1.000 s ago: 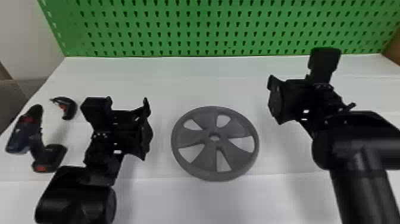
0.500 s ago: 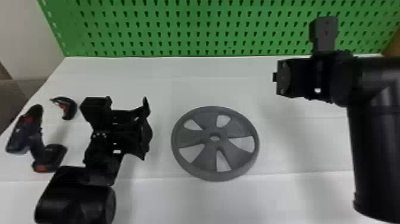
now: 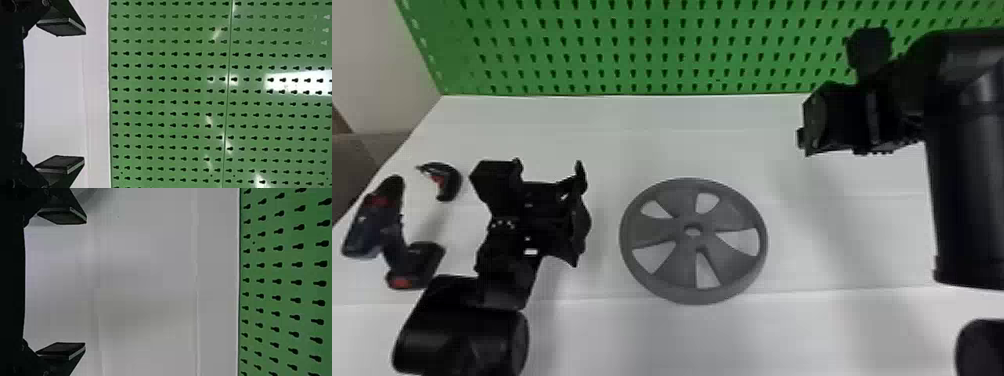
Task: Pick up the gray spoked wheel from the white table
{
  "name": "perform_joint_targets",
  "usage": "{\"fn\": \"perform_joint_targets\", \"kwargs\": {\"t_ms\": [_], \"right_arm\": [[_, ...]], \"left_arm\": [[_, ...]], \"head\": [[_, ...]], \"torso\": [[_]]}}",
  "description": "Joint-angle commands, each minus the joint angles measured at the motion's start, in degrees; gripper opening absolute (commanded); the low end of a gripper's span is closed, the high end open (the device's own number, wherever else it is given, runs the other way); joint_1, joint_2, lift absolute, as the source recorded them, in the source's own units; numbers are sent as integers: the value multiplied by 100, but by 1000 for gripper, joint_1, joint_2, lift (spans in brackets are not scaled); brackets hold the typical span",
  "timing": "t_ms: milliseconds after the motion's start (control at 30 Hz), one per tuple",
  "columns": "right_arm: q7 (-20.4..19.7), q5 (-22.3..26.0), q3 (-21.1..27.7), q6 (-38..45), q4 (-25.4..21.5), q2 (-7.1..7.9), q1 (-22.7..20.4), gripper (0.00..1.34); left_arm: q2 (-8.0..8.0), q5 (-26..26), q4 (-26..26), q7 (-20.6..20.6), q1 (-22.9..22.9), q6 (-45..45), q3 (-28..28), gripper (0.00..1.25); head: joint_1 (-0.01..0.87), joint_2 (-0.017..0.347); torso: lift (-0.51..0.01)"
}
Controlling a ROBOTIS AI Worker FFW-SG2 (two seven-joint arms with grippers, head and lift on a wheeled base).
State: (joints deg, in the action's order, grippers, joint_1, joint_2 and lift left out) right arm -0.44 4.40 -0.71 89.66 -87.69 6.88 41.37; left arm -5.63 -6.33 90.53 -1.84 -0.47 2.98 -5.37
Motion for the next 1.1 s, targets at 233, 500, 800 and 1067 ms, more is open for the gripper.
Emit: {"fn": "perform_joint_targets", "kwargs": {"t_ms": [233, 500, 800, 1067], "right_arm": [[0, 589, -157, 42, 1272, 252, 556, 1175], [0, 1177, -641, 42, 2063, 463, 987, 1177], [0, 1916, -1159, 42, 3056, 701, 1321, 1178], [0, 2320, -1687, 42, 3628, 815, 1567, 1174]], "left_arm": [[-17, 105, 0, 0, -41, -34, -61, 1120], [-61, 158, -27, 0, -103, -96, -237, 1120], [-105, 149, -62, 0, -138, -122, -334, 1120], [-149, 149, -62, 0, -173, -131, -378, 1120]], "head": [[767, 35], [767, 35], [767, 35], [767, 35]], "torso": [[-107], [-107], [-107], [-107]]}}
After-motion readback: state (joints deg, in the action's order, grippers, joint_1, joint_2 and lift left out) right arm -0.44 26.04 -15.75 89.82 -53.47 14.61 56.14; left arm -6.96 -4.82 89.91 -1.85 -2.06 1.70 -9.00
